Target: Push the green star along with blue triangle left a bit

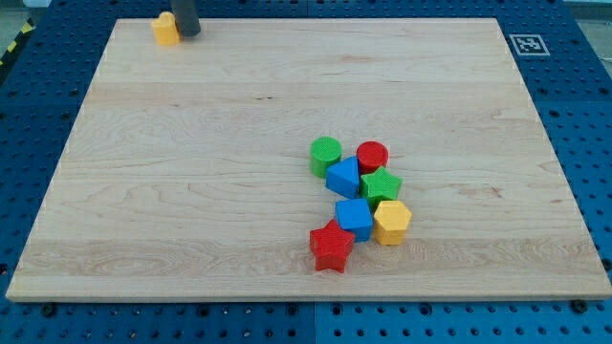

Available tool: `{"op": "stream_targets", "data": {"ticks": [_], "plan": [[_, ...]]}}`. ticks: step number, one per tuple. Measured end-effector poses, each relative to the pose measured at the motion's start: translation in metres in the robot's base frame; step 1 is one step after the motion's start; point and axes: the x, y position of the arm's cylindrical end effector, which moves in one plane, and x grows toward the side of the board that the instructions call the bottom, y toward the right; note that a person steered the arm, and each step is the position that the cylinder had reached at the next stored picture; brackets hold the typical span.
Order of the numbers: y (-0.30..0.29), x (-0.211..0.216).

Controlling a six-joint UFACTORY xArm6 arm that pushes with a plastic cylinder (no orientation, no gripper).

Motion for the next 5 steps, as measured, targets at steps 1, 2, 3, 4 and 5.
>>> {"op": "stream_targets", "data": {"ticks": [1, 2, 3, 4, 5], "plan": [[0.014, 0.0], [0.079, 0.012], [0.152, 0.046], [0.205, 0.097], [0.251, 0.15]]}}
